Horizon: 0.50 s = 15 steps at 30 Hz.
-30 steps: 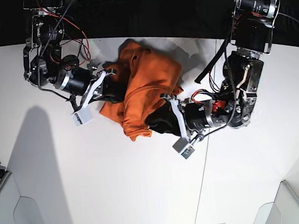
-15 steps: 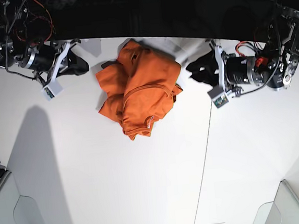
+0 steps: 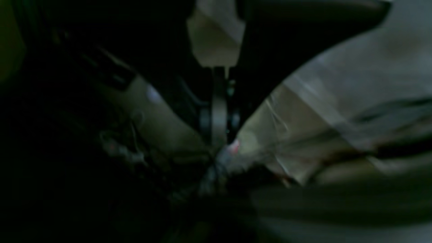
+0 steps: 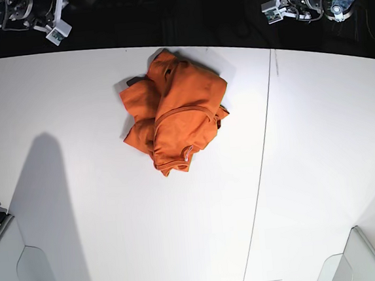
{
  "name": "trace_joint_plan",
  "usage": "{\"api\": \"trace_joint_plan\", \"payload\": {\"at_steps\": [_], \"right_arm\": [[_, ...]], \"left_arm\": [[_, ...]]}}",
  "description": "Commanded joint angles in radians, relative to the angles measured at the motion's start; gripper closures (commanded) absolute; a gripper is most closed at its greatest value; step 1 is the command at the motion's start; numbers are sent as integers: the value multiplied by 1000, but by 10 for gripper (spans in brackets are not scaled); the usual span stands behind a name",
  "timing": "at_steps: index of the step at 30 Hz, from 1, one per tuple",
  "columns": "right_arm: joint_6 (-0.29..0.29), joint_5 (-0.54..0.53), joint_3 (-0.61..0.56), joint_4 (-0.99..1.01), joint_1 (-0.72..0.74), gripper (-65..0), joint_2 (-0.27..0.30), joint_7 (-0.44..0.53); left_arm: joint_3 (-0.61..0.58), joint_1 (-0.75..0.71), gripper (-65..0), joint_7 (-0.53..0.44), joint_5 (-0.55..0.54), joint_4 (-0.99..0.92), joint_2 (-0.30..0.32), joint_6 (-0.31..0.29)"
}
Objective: Layout the t-shirt on the table in an organized manner, then fold the t-shirt properly
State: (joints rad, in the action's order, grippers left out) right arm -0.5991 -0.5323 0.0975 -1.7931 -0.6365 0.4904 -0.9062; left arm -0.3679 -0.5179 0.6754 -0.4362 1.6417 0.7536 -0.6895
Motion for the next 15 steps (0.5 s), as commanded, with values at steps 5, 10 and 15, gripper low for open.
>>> {"api": "trace_joint_plan", "payload": {"at_steps": [5,10,15], "right_arm": [[2,142,-142,204,2,0,5,142],[20,266,-264,464,114,0,-62,173],[19,282,-266,604,185,0,-130,174]], "left_arm": [[-76,53,-199,-53,80,-234,-113,-9],[-170,168,-199,-145,143,-484,-227,-9],[-253,261,-199,-276,302,-700,-322,52]]}}
